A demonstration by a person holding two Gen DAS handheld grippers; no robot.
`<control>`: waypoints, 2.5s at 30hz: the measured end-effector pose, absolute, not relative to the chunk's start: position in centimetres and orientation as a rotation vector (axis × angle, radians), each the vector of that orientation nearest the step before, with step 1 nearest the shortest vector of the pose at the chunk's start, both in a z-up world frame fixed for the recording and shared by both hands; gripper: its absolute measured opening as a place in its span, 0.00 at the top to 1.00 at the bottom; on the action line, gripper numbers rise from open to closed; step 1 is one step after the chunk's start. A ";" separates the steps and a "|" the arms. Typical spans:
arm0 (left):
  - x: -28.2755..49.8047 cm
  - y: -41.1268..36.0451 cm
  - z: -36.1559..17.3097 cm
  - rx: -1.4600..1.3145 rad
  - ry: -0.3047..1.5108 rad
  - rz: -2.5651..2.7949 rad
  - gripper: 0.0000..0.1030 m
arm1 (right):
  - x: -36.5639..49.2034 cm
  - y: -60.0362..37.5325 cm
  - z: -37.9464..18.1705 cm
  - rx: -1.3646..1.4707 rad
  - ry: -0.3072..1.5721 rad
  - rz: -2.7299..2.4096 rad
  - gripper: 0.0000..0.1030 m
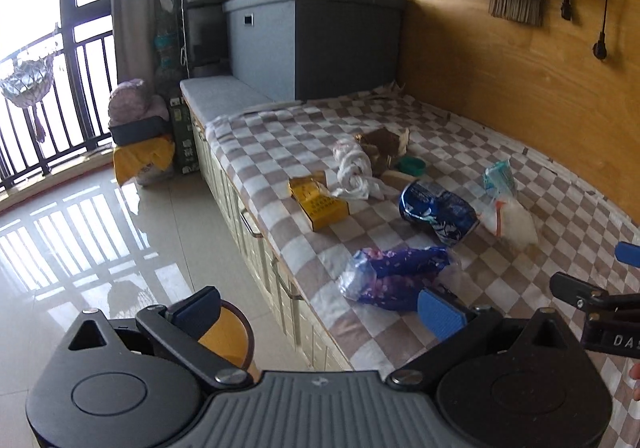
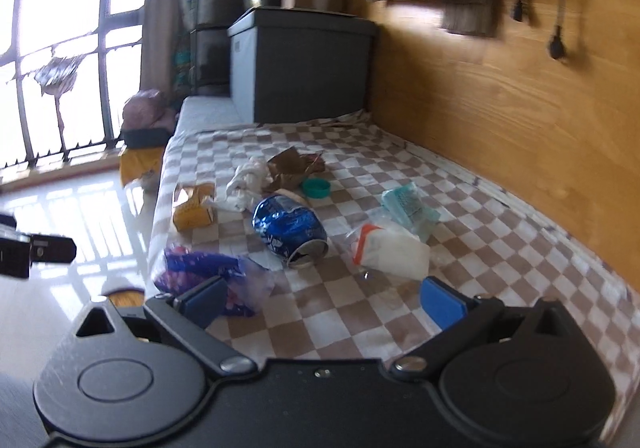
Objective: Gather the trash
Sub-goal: 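Move both tools toward the trash items on the checkered daybed, then grasp the yellow cigarette box with left tool while right tool grasps purple tissue packet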
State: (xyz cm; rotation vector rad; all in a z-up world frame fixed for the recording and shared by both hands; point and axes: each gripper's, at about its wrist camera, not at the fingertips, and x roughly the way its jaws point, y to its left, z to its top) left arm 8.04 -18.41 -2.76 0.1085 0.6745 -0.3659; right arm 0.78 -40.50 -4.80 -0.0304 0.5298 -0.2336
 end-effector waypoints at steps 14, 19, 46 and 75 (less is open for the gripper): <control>17.6 -20.5 -5.6 -0.017 0.773 -0.345 0.00 | 7.5 -39.6 -9.7 -0.338 0.562 0.141 0.01; 21.7 -20.8 -6.6 -0.110 0.800 -0.362 0.00 | 9.8 -38.9 -11.6 -0.449 0.568 0.273 0.06; 29.5 -26.8 -11.8 -0.077 0.817 -0.163 0.15 | 8.9 -42.1 -10.9 -0.144 0.772 -0.022 0.75; 17.5 -22.3 -13.1 0.035 0.840 -0.472 0.46 | 8.5 -47.1 -10.6 -0.009 0.834 0.306 0.14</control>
